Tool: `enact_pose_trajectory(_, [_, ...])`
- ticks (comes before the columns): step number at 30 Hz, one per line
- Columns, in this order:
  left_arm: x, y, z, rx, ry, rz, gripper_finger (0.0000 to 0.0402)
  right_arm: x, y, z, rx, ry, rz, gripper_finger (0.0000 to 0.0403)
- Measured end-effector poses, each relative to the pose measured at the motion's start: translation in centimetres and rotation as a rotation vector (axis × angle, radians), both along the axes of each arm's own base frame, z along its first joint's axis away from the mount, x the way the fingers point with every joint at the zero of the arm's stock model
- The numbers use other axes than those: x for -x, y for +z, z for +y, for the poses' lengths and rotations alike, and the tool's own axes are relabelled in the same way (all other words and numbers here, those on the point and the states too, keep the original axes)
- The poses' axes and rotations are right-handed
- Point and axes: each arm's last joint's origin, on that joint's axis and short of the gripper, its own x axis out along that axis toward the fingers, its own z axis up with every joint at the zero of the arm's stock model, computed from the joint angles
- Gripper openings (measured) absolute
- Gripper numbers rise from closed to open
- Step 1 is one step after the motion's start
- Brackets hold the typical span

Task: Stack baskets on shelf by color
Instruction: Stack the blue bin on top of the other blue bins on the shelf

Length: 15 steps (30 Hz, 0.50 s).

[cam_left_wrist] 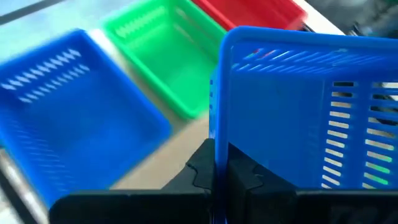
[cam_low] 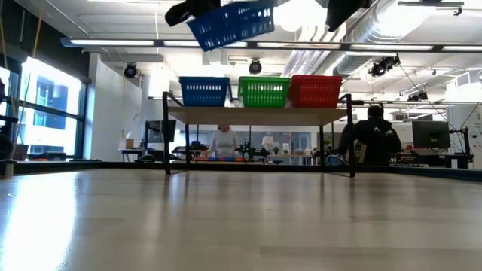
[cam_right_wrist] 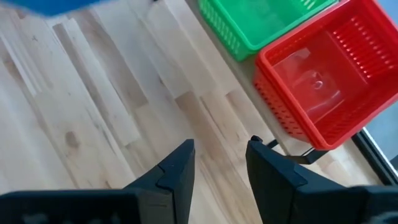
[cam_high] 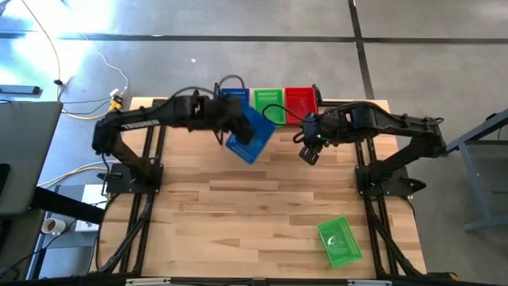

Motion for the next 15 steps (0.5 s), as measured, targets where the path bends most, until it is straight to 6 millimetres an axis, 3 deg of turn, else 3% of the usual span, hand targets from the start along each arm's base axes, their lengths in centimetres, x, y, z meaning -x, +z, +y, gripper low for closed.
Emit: enact_pose_trajectory(15, [5.8, 0.5, 10.2, 0.094, 0.268, -0.066, 0.0000, -0.1, 0.0, -0.5, 0.027, 0.041, 0.015, 0.0130])
